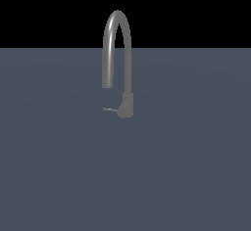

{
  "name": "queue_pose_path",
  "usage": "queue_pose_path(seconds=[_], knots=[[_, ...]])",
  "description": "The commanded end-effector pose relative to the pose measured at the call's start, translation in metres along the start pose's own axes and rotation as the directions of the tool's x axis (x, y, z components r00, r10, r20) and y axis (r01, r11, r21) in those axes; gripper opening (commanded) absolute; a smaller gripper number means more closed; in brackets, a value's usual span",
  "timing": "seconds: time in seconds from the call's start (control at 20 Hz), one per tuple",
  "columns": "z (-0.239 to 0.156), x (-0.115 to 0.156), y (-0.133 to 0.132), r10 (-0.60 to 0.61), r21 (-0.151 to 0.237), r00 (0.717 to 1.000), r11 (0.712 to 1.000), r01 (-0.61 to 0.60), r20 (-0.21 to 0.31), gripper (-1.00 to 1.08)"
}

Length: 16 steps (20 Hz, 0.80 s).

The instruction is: Turn on the faucet by rotating a designated handle.

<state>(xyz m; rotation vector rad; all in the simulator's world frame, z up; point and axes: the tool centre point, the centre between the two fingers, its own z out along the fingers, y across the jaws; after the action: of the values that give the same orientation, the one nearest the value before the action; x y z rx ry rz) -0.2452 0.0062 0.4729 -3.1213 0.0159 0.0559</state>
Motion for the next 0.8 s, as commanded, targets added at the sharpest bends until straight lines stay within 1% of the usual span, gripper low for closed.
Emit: queue_pose_path(seconds=[0.0,0.15,0.35,0.55,0.65,0.75], knots=[[0.0,0.0,0.0,0.0,0.0,1.0,1.0,0.0,0.0,-1.0],[0.001,0.002,-0.001,-0.009,-0.009,1.0,1.0,0.009,0.001,-1.0],[0.005,0.008,-0.004,-0.046,-0.046,0.999,0.998,0.046,0.006,-1.0],[0.013,0.02,-0.011,-0.111,-0.111,0.994,0.987,0.113,0.019,-1.0],[0.018,0.027,-0.015,-0.152,-0.152,0.988,0.976,0.155,0.03,-1.0],[0.024,0.035,-0.02,-0.199,-0.198,0.979,0.959,0.203,0.044,-1.0]])
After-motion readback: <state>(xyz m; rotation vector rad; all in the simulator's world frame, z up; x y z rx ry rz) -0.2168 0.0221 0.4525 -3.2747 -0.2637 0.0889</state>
